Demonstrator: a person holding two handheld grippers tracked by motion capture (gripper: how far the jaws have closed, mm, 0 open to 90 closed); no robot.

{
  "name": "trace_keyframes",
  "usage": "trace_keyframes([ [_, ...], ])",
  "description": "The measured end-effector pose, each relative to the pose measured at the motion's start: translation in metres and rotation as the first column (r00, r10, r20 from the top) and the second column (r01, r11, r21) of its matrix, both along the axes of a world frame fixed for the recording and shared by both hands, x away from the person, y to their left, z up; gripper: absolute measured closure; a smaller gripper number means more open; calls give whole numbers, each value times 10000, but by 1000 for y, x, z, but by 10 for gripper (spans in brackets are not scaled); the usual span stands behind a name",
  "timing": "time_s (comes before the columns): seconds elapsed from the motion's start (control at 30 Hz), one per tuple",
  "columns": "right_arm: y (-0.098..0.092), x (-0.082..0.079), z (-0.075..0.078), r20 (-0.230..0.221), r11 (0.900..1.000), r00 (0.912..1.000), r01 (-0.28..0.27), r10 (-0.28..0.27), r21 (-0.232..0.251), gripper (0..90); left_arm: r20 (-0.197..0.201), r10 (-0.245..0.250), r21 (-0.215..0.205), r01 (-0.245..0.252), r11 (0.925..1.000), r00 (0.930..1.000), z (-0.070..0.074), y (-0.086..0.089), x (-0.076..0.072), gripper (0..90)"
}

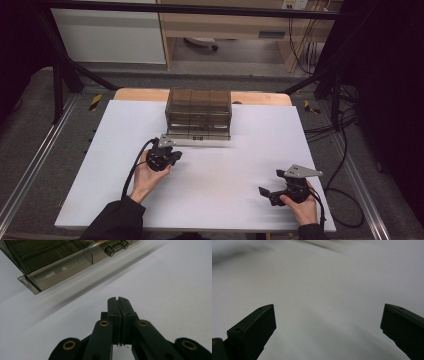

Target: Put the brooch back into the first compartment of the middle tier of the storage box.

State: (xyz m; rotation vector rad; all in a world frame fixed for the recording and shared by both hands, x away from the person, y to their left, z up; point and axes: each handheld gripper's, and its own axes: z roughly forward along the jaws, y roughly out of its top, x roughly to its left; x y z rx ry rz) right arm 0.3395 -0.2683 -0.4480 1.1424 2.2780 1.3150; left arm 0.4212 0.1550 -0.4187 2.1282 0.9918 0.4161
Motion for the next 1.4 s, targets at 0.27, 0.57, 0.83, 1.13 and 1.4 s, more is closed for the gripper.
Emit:
trace_keyframes([
  [0.27,0,0,0,-1,10000,10000,1,-1,-9,5,34,51,-75,-51,10000,10000,5,5,1,879],
  [0.57,0,0,0,-12,10000,10000,16,-16,5,5,52,112,-141,-111,9998,9999,11,10,2,879],
  [0.83,0,0,0,-1,10000,10000,8,-8,0,5,109,130,-171,-128,9998,9999,16,12,2,879],
  [1.13,0,0,0,13,10000,10000,8,-8,-23,5,86,166,-184,-164,9997,9998,21,13,2,879],
  [1.4,-1,0,0,-7,10000,10000,35,-35,-20,5,139,170,-226,-167,9996,9998,26,14,5,879],
])
